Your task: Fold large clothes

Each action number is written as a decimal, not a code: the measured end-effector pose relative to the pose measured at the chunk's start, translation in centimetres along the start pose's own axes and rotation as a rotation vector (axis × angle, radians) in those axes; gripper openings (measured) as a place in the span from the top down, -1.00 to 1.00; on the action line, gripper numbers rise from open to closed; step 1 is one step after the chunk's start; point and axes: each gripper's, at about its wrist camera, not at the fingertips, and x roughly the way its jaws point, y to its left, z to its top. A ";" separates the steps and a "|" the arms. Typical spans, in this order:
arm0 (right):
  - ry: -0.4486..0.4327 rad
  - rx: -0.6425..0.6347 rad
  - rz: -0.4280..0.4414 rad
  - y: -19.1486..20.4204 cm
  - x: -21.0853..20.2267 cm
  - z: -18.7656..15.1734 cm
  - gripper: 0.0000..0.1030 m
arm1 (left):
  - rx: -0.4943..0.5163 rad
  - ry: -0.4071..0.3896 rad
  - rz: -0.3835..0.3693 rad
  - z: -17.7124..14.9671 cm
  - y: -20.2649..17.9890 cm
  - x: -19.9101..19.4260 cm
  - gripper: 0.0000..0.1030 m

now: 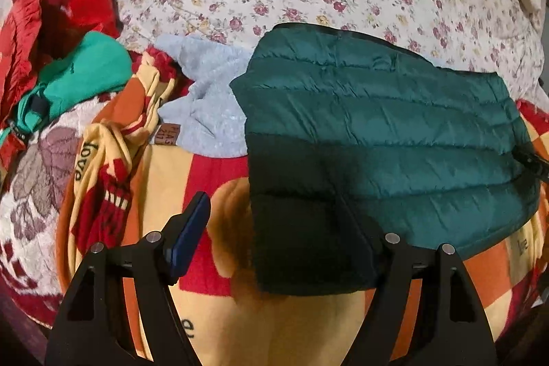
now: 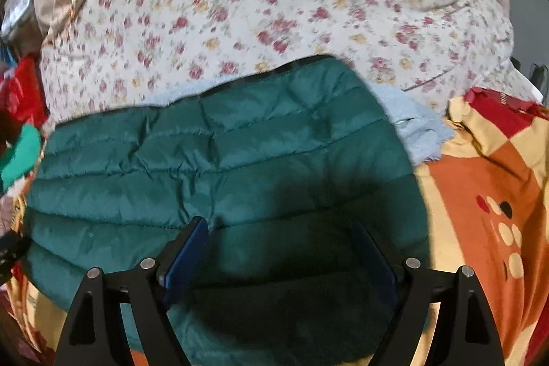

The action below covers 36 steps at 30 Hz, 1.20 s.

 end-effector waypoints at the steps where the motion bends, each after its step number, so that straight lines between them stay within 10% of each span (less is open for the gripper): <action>1: -0.009 0.015 0.000 -0.6 -0.5 0.0 -0.62 | -0.001 -0.001 0.004 0.0 0.0 -0.2 -0.46; 13: 0.035 0.204 0.000 -9.5 -0.7 1.4 -0.62 | 0.054 -0.044 0.044 -0.3 -1.9 -1.7 -0.46; 36: 0.194 0.469 0.394 -14.1 7.8 -0.8 -0.99 | 0.048 -0.027 0.040 0.7 -3.4 0.4 -0.47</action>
